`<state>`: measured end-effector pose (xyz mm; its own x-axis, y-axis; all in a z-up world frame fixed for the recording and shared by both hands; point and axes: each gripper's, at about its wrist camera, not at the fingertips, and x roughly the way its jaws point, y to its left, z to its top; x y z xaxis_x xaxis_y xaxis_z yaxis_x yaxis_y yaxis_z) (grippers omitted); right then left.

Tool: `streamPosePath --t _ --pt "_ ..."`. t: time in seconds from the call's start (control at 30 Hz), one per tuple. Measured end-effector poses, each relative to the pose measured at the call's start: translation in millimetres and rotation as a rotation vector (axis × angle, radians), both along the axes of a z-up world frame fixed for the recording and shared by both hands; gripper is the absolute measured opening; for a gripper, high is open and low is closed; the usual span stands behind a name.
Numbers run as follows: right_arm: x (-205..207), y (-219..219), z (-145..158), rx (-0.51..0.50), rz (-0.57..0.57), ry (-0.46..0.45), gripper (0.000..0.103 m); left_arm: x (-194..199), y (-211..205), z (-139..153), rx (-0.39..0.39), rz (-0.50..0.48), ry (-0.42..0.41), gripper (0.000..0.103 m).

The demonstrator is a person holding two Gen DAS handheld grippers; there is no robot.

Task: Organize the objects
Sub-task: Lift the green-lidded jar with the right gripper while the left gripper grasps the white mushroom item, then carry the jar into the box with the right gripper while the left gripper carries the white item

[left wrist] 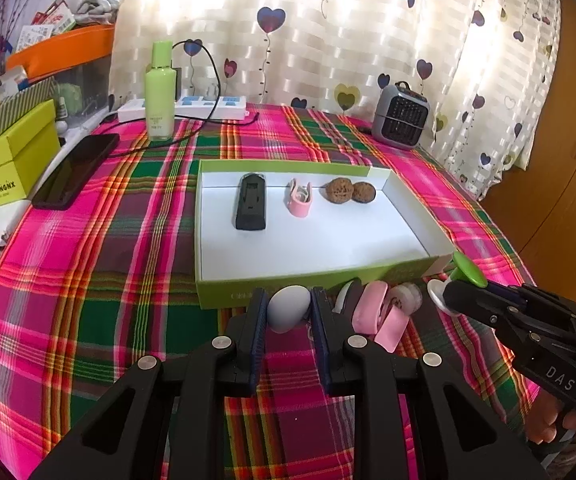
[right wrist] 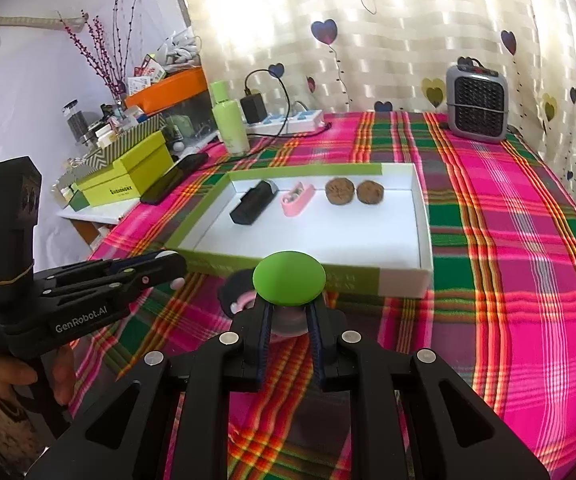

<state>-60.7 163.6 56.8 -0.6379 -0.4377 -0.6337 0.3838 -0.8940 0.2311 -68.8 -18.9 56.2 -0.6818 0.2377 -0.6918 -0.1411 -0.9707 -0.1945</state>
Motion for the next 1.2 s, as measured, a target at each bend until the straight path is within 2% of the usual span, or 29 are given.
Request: streamPosePath --t 0.67,1.2 --pt "-34 -19 15 -0.001 0.051 0.033 0.018 -26 -6 6 0.013 0.023 0.003 0.020" --pt "-83 -37 0 0.022 0.082 -0.004 0.018 -65 -10 -6 0.024 0.047 -0.034 0.020"
